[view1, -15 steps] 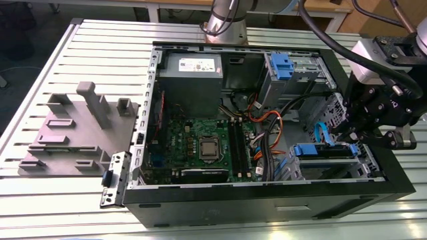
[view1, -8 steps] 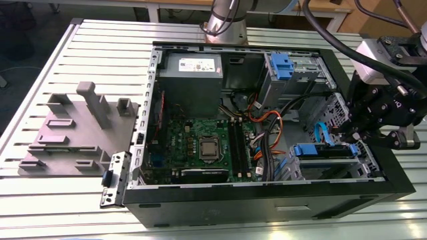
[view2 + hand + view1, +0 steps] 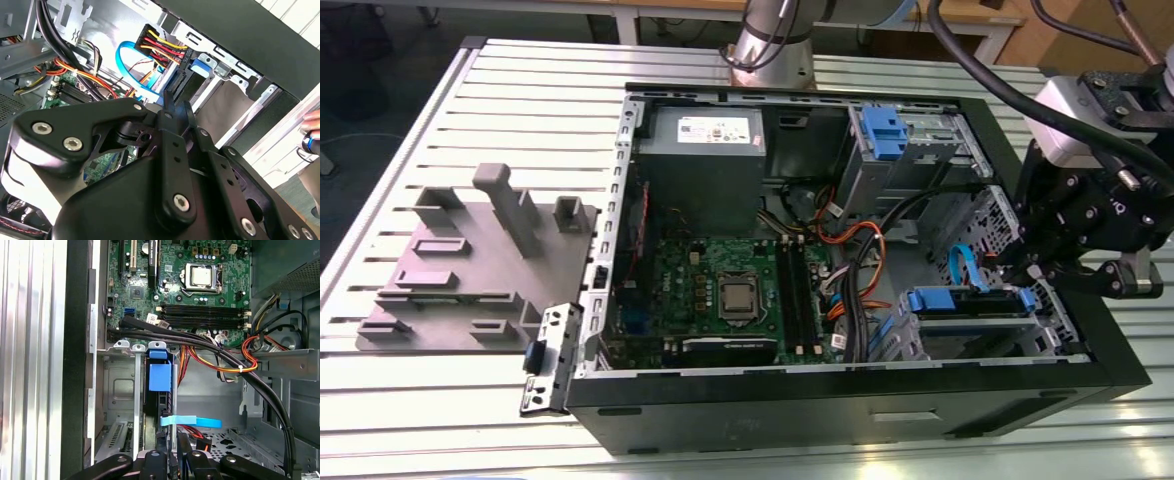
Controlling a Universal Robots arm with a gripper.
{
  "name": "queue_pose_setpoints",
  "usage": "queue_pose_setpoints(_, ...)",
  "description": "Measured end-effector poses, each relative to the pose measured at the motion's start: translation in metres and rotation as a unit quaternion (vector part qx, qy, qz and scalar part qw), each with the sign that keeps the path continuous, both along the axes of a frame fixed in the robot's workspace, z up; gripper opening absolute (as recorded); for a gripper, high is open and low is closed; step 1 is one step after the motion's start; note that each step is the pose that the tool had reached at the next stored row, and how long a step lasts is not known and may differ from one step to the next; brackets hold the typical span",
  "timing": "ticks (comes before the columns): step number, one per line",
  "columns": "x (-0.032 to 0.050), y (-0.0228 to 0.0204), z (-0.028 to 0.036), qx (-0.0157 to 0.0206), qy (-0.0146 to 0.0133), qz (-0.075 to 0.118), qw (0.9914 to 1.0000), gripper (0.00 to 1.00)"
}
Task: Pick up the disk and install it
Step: 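Insert the second disk wire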
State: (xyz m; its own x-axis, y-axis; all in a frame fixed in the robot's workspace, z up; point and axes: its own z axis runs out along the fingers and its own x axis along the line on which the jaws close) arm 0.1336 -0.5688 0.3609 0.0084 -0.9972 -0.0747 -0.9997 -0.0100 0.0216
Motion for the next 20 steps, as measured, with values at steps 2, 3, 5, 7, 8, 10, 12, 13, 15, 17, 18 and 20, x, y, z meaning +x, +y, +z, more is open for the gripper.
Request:
queue_pose_setpoints(2,0.0,0.0,0.0001,0.0,0.0,0.0,1.0,0.23)
queue_pose_setpoints(3,0.0,0.0,0.0001,0.0,0.0,0.0,1.0,0.23)
queue_pose_setpoints(5,0.0,0.0,0.0008,-0.0002,0.0,0.0,1.0,0.23)
queue_pose_setpoints(7,0.0,0.0001,0.0024,-0.0001,0.0,0.0,1.0,0.23)
queue_pose_setpoints(8,0.0,0.0,0.0034,-0.0001,0.0,0.0,1.0,0.23)
queue_pose_setpoints(10,0.0,0.0,0.0056,0.0,0.0,0.0,1.0,0.23)
queue_pose_setpoints(12,0.0,0.0,0.006,0.0001,0.0,0.0,1.0,0.23)
queue_pose_setpoints(13,0.0,0.0,0.006,0.0002,0.0,0.0,1.0,0.23)
queue_pose_setpoints(15,0.0,0.0,0.0062,0.0,0.0,0.0,1.0,0.23)
queue_pose_setpoints(17,0.0,0.0,0.0063,0.0,0.0,0.0,1.0,0.23)
queue_pose_setpoints(18,0.0,0.0,0.0064,0.0,0.0,0.0,1.0,0.23)
queue_pose_setpoints(20,0.0009,0.0,0.0065,-0.0002,0.0001,0.0,1.0,0.23)
